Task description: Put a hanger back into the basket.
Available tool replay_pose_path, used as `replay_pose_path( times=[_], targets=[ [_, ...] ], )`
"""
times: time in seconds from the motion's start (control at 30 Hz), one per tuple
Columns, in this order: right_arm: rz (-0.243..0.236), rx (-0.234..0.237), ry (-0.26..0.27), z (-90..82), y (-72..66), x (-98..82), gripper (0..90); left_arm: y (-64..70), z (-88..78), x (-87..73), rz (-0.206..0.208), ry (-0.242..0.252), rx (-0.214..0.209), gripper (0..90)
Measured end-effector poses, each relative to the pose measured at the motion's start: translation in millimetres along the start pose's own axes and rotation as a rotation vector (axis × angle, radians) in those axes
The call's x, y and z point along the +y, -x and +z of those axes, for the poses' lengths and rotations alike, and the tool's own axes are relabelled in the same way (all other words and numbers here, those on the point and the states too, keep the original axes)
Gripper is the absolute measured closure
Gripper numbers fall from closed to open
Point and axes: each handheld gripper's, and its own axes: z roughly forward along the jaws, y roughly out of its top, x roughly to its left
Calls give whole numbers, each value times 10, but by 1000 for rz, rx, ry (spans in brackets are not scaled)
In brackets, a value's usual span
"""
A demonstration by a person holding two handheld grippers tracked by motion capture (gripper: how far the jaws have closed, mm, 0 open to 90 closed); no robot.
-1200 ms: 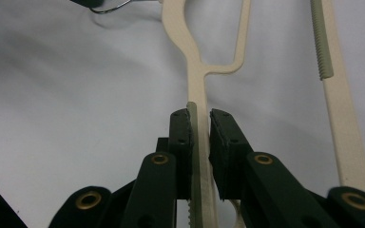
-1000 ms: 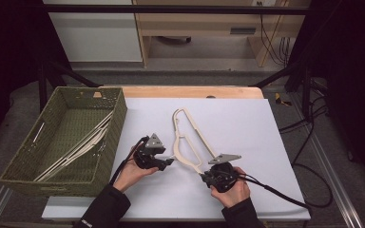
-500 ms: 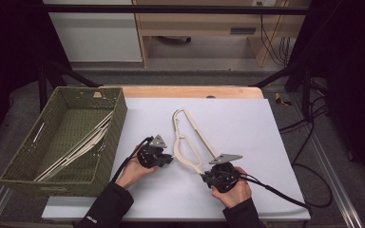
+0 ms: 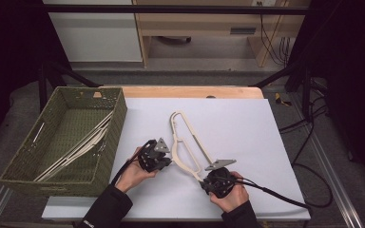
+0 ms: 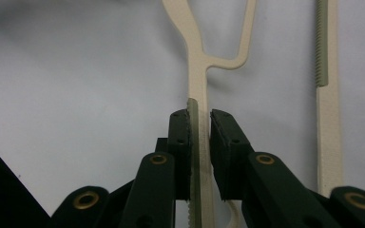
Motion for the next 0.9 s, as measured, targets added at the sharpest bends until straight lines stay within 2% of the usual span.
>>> replay_pose_path(
  times=[0.03,0.07,0.1,0.13,0.2,0.3,0.37,0.4,0.43,0.5,0.63,0.73,0.8,0.83,0.9],
  targets=[
    [-12,-7,-12,8,5,-7,774,22,-15,9,-12,6,-5,872],
    [-18,-8,-11,11,6,-8,761,44,-31,16,-7,7,6,873],
    [6,7,-3,7,-15,-1,742,63,-47,24,-2,-1,13,873],
    [-29,9,8,-3,5,1,717,86,-55,30,-1,-5,18,873],
    [-37,10,38,-23,5,14,679,118,-70,39,0,-15,31,873],
    [-103,23,133,-40,26,47,579,157,-115,53,-11,-20,36,873],
    [-136,26,195,-28,20,82,547,194,-142,60,-16,-17,35,873],
    [-135,30,207,-24,9,95,539,220,-147,63,-24,-17,33,873],
    [-154,38,227,-8,6,118,537,232,-158,65,-13,-25,41,873],
    [-191,33,252,40,-43,174,505,268,-162,69,-24,-23,33,873],
    [-226,36,224,195,-138,263,502,320,-180,85,-24,-33,21,874],
    [-270,15,181,337,-188,282,509,360,-192,102,-30,-36,21,873],
    [-292,-8,155,402,-210,280,541,383,-194,111,-25,-35,23,874],
    [-308,-19,148,426,-217,276,557,389,-209,123,-12,-55,20,873],
    [-318,-30,131,460,-228,268,659,422,-202,132,-25,-41,21,872]
  ],
)
